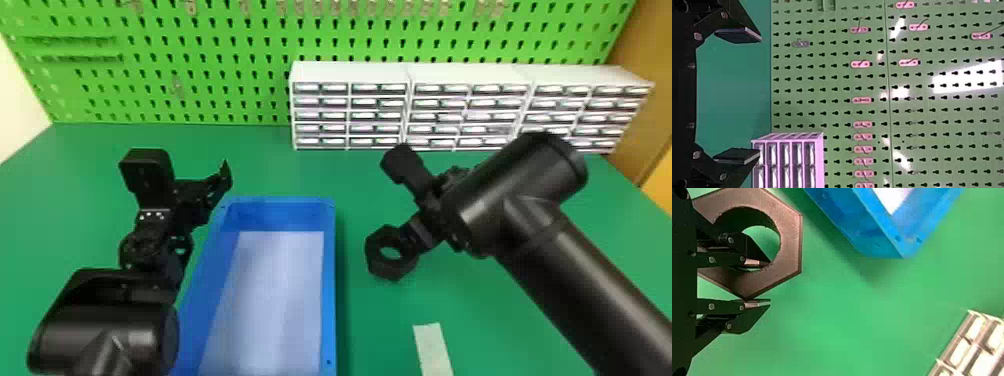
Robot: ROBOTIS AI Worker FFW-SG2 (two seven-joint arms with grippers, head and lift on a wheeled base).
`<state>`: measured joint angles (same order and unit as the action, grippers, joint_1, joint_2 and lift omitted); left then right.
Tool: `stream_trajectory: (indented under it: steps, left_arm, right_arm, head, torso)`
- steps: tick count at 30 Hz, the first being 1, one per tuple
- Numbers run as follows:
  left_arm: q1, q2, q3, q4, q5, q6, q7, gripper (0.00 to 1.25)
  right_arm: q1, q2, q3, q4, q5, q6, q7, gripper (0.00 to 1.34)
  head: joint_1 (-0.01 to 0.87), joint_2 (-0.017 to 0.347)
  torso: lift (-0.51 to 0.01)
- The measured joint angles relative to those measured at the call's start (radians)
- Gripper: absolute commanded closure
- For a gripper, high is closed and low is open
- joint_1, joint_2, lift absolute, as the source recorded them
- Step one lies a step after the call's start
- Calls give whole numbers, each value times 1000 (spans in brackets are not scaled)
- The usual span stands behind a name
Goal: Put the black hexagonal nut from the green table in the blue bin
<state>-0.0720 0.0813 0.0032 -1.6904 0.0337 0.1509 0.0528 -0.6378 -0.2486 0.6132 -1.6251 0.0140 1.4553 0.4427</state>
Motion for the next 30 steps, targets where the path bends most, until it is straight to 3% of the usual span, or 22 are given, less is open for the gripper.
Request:
stream_trajectory:
  steps: [10, 17, 30]
  left_arm:
    - [0, 0, -2, 0, -1, 0, 0, 246]
    - [-1, 0, -3, 0, -1, 0, 0, 246]
    - [1, 0, 4, -1, -1, 0, -1, 246]
  right_arm:
    - [-74, -3, 8, -25, 15, -13, 44, 1085]
    - [-130, 0, 32, -40, -30, -37, 53, 1085]
    - [-169, 46, 94, -68, -168, -104, 53, 1084]
  head:
    - [686, 51]
    - [686, 51]
    - [686, 51]
  torso:
    - [-96]
    - [-96]
    - [-96]
